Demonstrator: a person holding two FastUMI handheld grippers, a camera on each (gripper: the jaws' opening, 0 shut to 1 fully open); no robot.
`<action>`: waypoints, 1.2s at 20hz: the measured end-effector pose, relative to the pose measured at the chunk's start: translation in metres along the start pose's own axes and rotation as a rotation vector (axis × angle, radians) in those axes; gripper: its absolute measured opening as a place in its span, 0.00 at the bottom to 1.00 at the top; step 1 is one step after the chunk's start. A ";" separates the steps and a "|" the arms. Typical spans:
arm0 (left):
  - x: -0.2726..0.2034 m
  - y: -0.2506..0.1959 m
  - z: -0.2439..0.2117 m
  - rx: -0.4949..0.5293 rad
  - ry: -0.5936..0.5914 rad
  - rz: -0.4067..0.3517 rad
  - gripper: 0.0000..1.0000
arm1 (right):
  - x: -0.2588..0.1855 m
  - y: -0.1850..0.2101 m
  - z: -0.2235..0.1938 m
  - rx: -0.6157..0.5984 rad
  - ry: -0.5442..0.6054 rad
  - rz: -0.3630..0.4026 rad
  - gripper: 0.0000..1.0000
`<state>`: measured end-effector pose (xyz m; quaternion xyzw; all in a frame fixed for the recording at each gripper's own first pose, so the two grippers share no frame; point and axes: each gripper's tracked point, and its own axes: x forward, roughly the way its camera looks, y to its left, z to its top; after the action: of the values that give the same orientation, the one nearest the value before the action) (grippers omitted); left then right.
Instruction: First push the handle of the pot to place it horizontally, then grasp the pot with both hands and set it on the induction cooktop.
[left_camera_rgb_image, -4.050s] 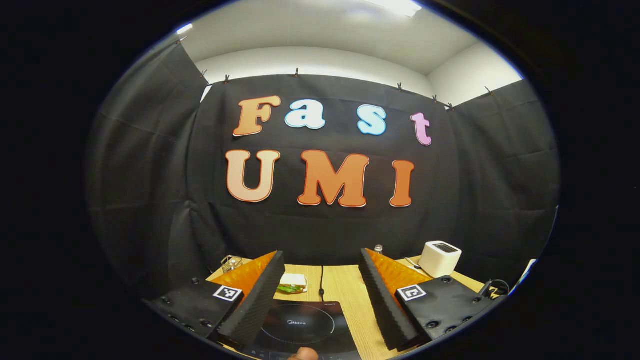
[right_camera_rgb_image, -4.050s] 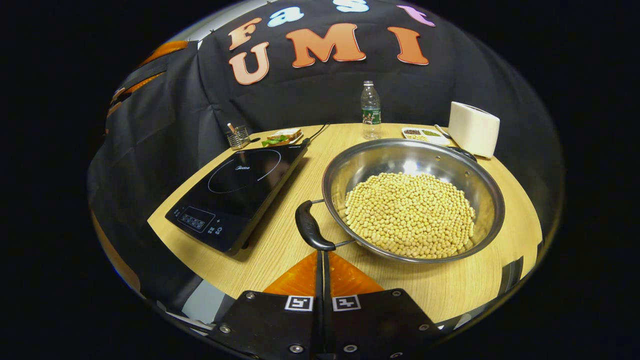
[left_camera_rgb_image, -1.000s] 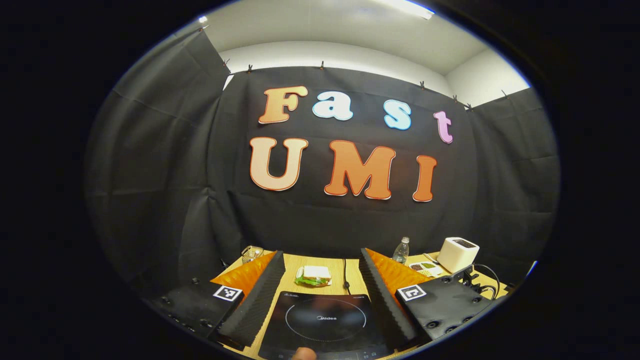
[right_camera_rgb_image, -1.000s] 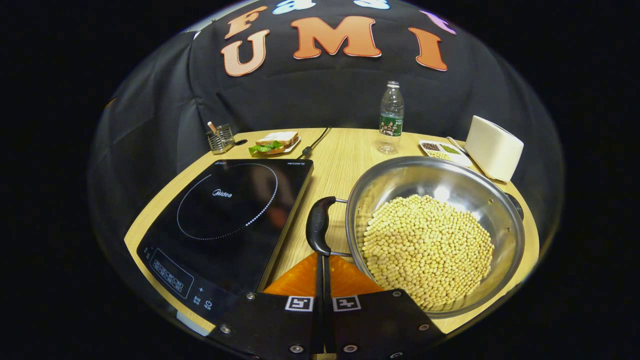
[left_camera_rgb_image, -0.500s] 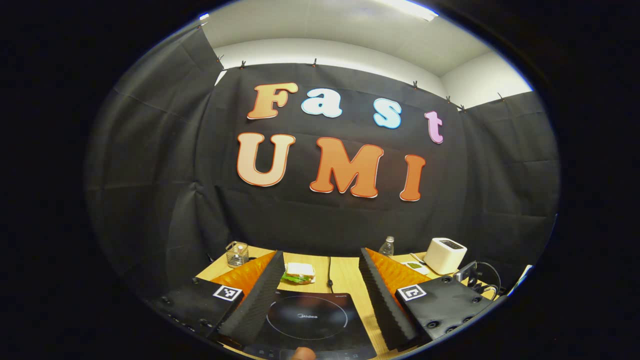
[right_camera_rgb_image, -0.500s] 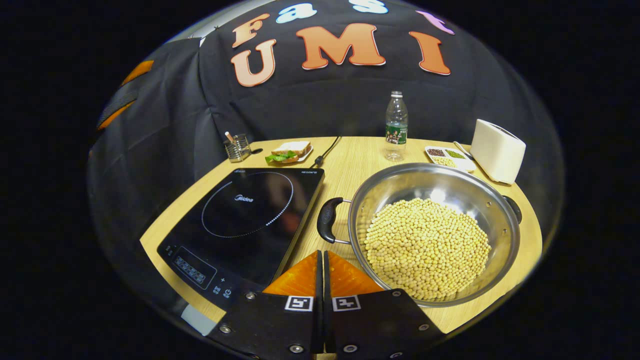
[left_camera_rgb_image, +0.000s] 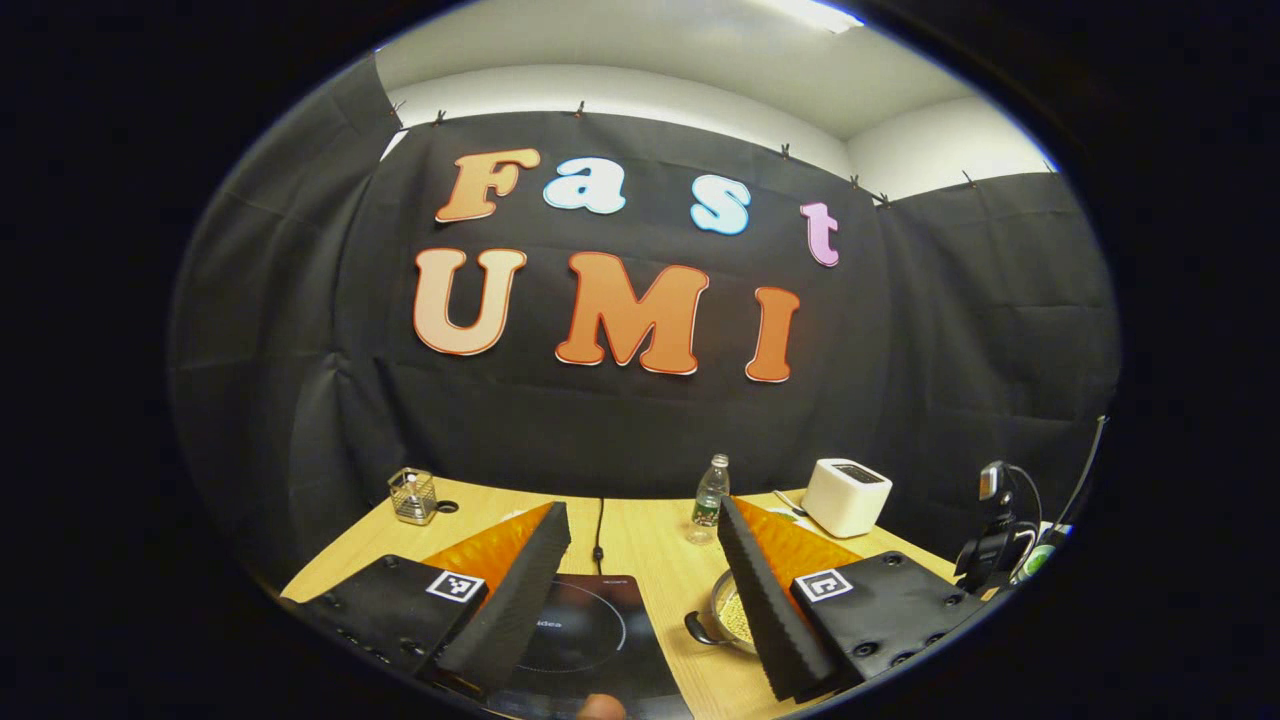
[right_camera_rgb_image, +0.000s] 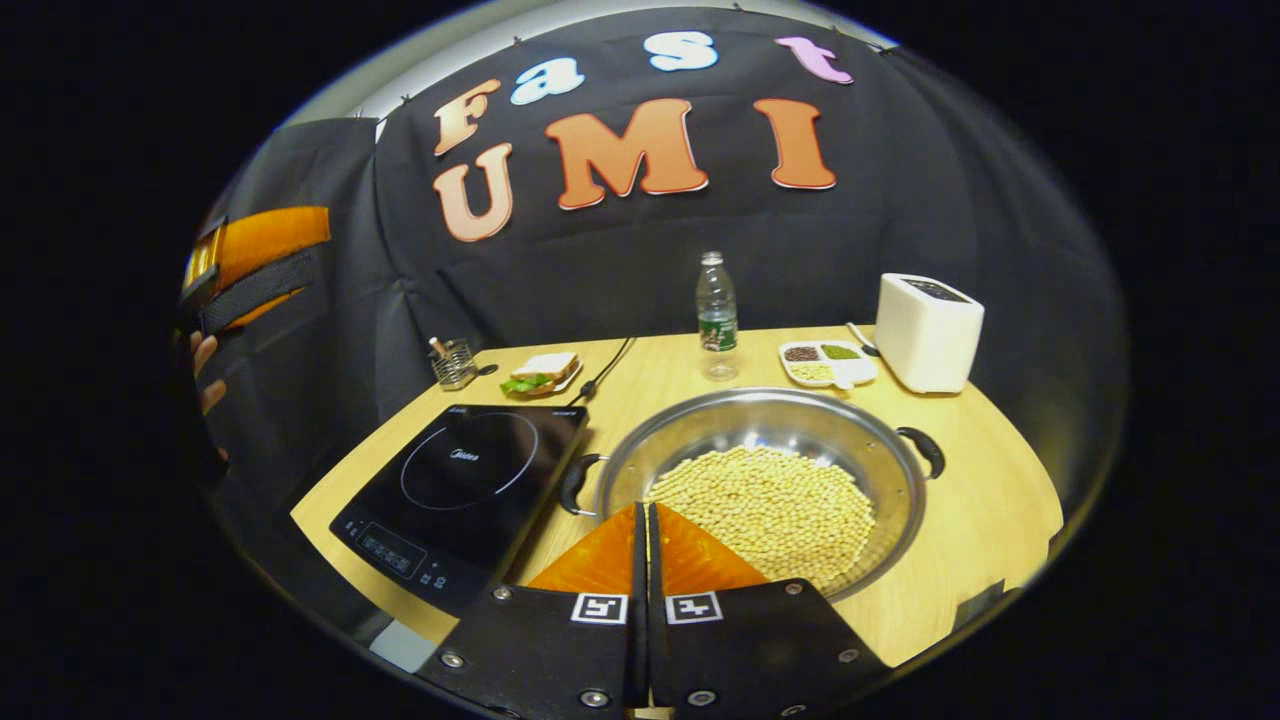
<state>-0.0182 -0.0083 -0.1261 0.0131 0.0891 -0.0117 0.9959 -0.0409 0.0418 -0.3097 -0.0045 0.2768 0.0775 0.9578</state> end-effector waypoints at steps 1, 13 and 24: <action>0.004 -0.006 -0.005 0.002 0.005 -0.003 0.99 | -0.002 -0.010 0.004 0.013 -0.011 -0.011 0.00; 0.069 -0.063 -0.097 -0.012 0.170 -0.042 0.98 | -0.003 -0.135 0.029 0.048 -0.096 -0.235 0.78; 0.113 -0.083 -0.209 -0.002 0.412 -0.053 0.98 | 0.038 -0.195 0.009 0.080 -0.026 -0.319 0.94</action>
<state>0.0538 -0.0882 -0.3541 0.0121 0.2910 -0.0350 0.9560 0.0251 -0.1450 -0.3293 -0.0091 0.2631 -0.0865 0.9608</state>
